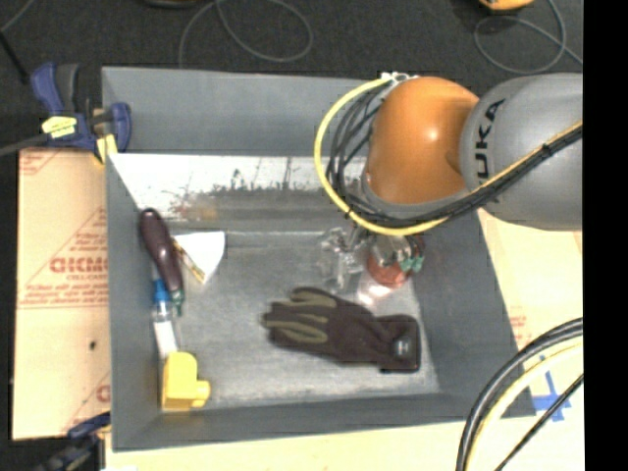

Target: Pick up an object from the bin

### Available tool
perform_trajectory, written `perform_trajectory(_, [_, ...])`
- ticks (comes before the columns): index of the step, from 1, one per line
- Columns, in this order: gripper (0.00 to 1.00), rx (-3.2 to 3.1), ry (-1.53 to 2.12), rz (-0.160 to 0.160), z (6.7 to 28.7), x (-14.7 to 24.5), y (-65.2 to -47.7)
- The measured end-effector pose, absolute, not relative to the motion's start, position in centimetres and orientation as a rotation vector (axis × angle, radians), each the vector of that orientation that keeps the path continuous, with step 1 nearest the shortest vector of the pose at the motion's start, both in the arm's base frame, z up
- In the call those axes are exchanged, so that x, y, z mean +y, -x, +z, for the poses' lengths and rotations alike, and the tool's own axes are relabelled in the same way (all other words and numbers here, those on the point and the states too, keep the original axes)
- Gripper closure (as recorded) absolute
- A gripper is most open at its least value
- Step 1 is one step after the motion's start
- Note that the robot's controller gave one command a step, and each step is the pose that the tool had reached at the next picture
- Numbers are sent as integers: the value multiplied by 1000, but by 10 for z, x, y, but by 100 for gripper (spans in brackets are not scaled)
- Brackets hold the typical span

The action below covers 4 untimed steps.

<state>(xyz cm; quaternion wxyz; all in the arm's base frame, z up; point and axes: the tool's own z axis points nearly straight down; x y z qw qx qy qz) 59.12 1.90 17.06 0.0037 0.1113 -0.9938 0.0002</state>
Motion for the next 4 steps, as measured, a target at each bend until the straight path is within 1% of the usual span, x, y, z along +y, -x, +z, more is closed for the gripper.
perform_trajectory(1, [100,-3146,-276,1,158,15,-601])
perform_trajectory(2, [0,-3139,-49,0,86,25,-609])
perform_trajectory(3, [0,-3139,-49,0,86,25,-609])
perform_trajectory(4, [100,-3100,-505,0,71,24,-588])
